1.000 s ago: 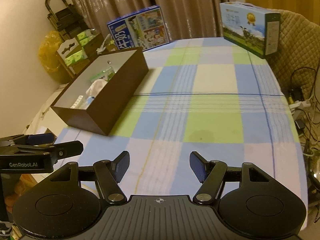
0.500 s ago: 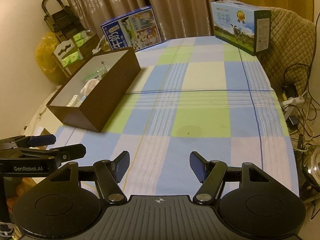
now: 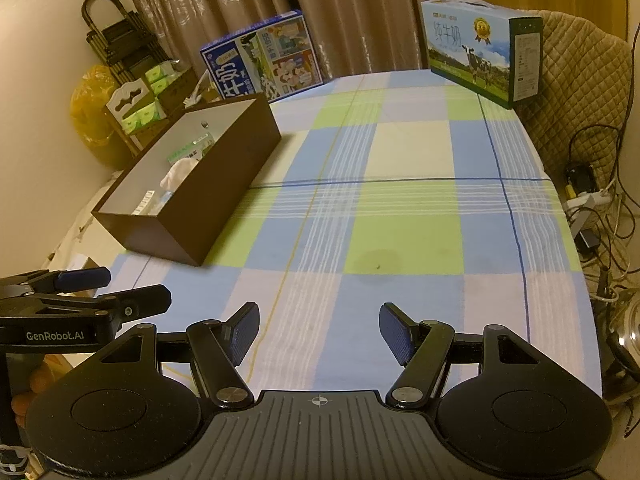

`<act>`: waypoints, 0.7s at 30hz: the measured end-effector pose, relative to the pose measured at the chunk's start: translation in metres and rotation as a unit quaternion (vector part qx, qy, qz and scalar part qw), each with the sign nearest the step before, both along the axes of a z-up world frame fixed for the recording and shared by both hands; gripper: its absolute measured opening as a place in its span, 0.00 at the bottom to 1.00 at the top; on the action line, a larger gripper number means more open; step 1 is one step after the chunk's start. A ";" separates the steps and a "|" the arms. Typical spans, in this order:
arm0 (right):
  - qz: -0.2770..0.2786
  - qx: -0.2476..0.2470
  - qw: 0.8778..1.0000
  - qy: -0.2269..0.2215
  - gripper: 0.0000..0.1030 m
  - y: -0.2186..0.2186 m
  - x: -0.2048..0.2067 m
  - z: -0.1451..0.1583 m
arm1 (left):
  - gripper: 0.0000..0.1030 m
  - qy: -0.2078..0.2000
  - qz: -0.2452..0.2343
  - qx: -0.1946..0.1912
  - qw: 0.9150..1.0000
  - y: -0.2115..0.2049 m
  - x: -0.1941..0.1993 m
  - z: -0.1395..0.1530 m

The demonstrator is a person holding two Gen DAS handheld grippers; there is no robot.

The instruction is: Organize objects

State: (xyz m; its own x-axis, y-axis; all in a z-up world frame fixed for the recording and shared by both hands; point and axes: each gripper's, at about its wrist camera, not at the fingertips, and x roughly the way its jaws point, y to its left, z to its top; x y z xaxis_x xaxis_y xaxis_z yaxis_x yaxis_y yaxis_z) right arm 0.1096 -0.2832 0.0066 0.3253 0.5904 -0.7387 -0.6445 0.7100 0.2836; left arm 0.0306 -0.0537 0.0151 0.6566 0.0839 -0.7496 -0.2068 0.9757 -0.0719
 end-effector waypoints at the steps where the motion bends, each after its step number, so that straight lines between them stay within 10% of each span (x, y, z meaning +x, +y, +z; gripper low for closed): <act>1: 0.000 0.000 1.000 0.000 0.62 0.001 0.000 0.000 | 0.98 0.000 0.000 0.000 1.000 0.001 0.000 0.000; 21: 0.002 -0.004 1.000 0.003 0.62 0.009 -0.003 -0.002 | 0.98 0.002 0.000 -0.001 1.000 0.008 -0.001 -0.001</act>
State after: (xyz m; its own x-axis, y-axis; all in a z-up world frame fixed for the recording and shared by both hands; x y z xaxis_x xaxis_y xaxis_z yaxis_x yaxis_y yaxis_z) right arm 0.1070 -0.2739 0.0041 0.3190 0.5863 -0.7447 -0.6461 0.7094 0.2817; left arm 0.0296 -0.0457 0.0137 0.6532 0.0824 -0.7527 -0.2077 0.9754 -0.0735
